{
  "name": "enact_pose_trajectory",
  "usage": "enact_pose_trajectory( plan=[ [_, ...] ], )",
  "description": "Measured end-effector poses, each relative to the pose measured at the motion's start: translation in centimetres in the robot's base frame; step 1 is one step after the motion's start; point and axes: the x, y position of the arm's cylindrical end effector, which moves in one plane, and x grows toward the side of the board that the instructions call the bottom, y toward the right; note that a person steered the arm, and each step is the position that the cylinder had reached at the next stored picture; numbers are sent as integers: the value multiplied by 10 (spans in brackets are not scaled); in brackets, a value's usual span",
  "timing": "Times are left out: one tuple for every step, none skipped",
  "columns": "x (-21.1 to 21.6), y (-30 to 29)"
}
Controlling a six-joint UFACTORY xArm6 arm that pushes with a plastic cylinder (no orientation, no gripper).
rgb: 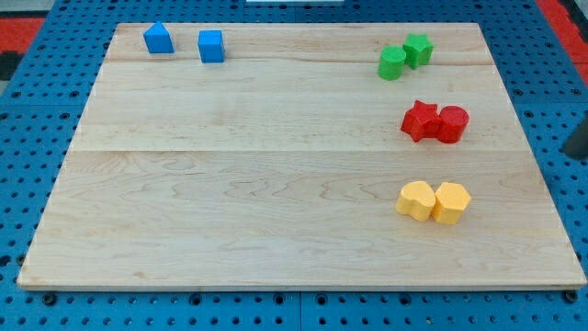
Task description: Move the red blocks to the left side
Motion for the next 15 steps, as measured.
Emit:
enact_pose_trajectory(
  plan=[
    [-75, 0],
    [-132, -13],
    [-162, -34],
    [-167, -60],
    [-132, -48],
    [-61, -29],
    [-28, -44],
    [-28, -95],
    [-28, -133],
    [-29, -189],
    [-29, -202],
    [-29, -199],
    [-29, -196],
    [-29, -192],
    [-29, -190]
  ],
)
